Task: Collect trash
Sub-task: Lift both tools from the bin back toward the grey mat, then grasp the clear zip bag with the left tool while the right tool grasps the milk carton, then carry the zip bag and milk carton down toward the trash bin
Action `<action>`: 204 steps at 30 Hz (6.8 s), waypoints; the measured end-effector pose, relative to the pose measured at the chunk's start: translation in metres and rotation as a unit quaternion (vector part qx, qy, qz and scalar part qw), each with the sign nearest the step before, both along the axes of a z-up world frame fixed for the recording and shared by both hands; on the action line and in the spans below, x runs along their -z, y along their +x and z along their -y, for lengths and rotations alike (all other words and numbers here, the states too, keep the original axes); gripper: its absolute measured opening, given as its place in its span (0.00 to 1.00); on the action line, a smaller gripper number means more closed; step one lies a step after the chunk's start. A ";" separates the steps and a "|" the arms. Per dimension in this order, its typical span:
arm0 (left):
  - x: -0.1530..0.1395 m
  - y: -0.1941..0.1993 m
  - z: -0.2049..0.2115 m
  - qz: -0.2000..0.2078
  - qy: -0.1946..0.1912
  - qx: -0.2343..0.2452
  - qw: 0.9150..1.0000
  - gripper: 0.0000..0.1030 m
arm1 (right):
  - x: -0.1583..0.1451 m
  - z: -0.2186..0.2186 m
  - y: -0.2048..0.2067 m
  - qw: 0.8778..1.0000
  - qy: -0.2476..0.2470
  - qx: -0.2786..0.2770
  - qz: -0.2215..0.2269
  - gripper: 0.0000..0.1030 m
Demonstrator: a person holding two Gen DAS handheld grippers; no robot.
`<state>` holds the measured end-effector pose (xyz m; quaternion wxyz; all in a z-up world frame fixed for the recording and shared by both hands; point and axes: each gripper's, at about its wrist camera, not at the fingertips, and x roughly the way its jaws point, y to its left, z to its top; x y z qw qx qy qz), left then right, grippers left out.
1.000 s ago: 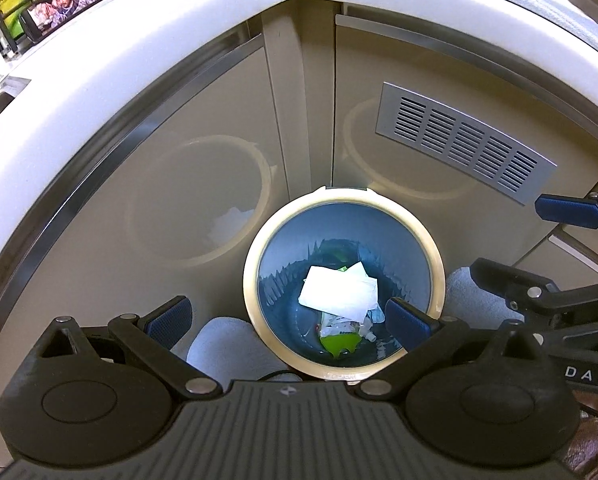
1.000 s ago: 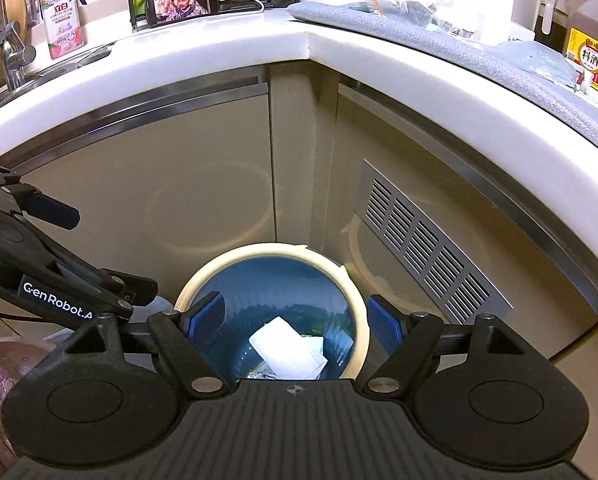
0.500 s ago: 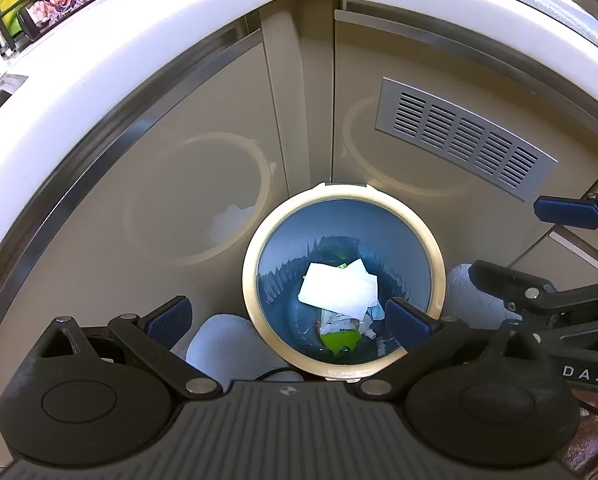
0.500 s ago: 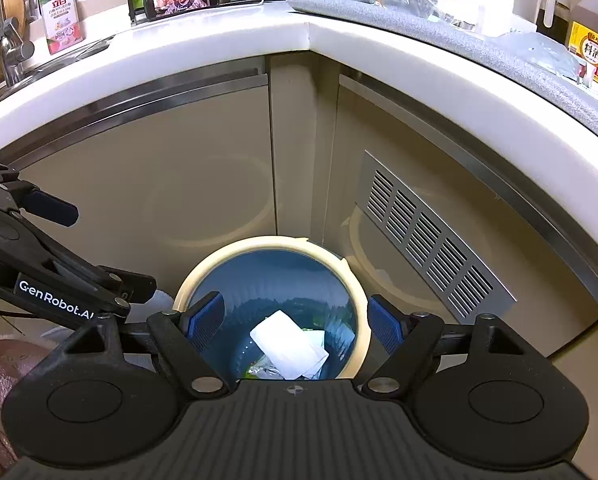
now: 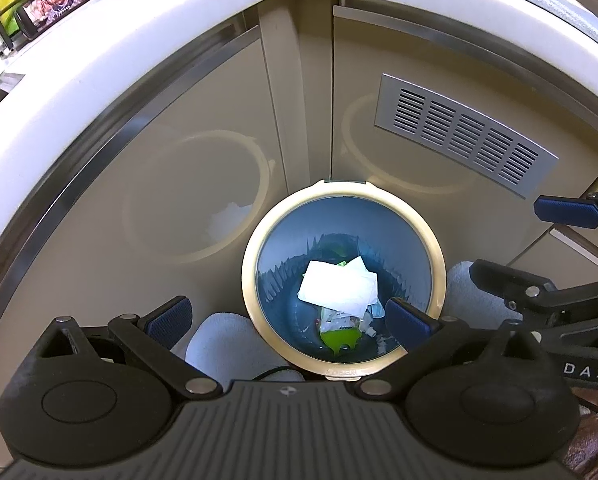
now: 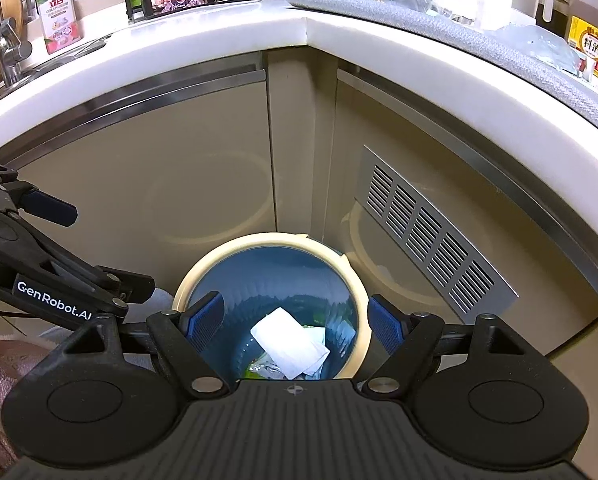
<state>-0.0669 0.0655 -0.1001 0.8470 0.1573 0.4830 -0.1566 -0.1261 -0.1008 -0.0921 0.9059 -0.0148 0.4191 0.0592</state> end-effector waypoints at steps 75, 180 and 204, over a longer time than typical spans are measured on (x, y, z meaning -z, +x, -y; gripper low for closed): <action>-0.124 0.109 0.040 0.123 -0.008 -0.026 0.992 1.00 | -0.105 0.270 0.243 0.962 -0.006 0.221 0.158 0.98; -0.250 0.153 0.023 0.175 -0.340 0.020 0.924 0.01 | -0.159 0.207 0.157 0.933 -0.053 0.092 0.344 0.40; -0.098 0.001 -0.066 0.066 -0.270 -0.028 0.960 0.01 | -0.099 0.022 -0.009 0.972 -0.005 -0.108 0.210 0.40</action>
